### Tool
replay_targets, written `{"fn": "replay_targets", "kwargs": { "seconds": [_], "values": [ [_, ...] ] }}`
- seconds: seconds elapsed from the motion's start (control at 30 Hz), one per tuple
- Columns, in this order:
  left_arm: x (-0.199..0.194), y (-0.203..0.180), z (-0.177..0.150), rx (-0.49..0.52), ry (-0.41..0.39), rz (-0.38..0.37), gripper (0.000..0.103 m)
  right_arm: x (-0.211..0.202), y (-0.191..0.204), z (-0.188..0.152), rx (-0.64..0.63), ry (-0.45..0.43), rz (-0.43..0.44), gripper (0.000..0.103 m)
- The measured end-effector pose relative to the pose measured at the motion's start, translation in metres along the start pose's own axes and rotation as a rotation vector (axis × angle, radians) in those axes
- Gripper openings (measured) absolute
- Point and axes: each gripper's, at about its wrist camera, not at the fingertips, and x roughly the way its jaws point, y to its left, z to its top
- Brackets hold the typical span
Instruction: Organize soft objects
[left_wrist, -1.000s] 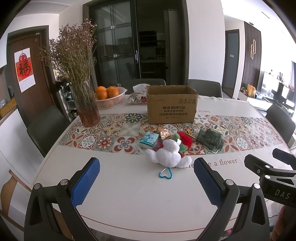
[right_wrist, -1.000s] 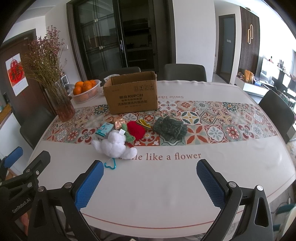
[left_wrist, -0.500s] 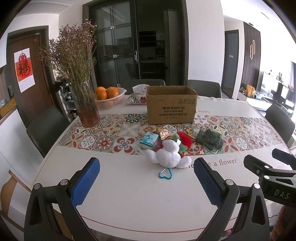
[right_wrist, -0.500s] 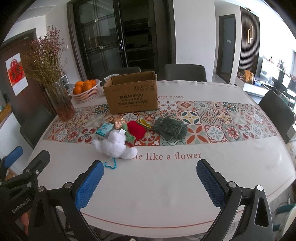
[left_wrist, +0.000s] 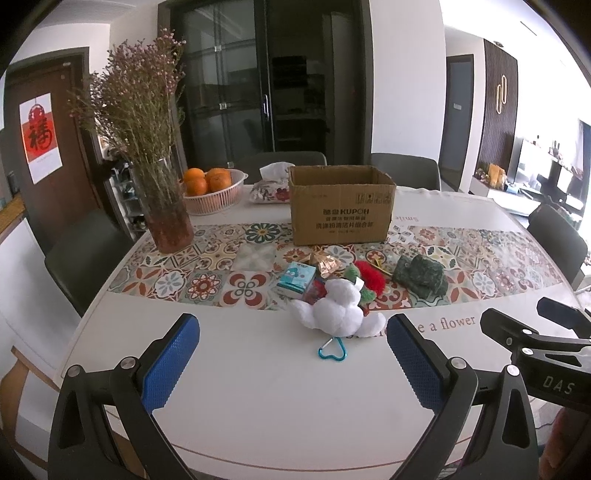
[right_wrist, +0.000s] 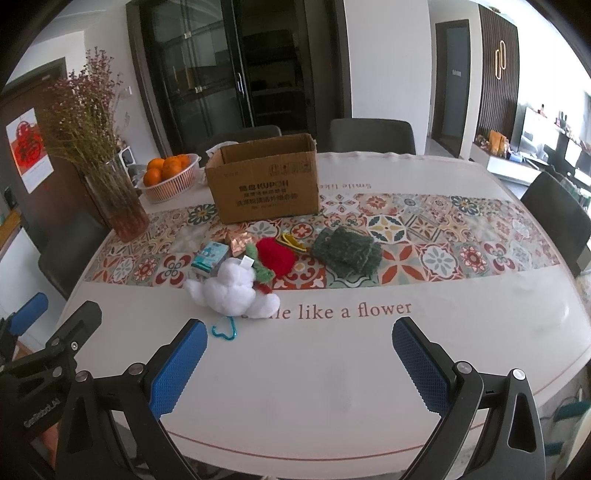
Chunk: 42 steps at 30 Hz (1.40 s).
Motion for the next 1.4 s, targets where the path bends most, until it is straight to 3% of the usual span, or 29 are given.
{"fn": "replay_targets", "kwargs": {
  "seconds": [0.53,0.87,1.4],
  "values": [
    [0.067,0.033,0.02,0.061,0.085,-0.126,0.103,0.044,0.028,0.024,0.085,0.072,-0.045,0.102],
    [0.103,0.013,0.018,0.084,0.162,-0.183,0.103,0.067,0.025,0.029,0.116,0.109,-0.091,0.102],
    [0.138,-0.046,0.019,0.038,0.187,-0.07,0.097,0.13,-0.025,0.058,-0.014,0.171,0.01,0.102]
  ]
}}
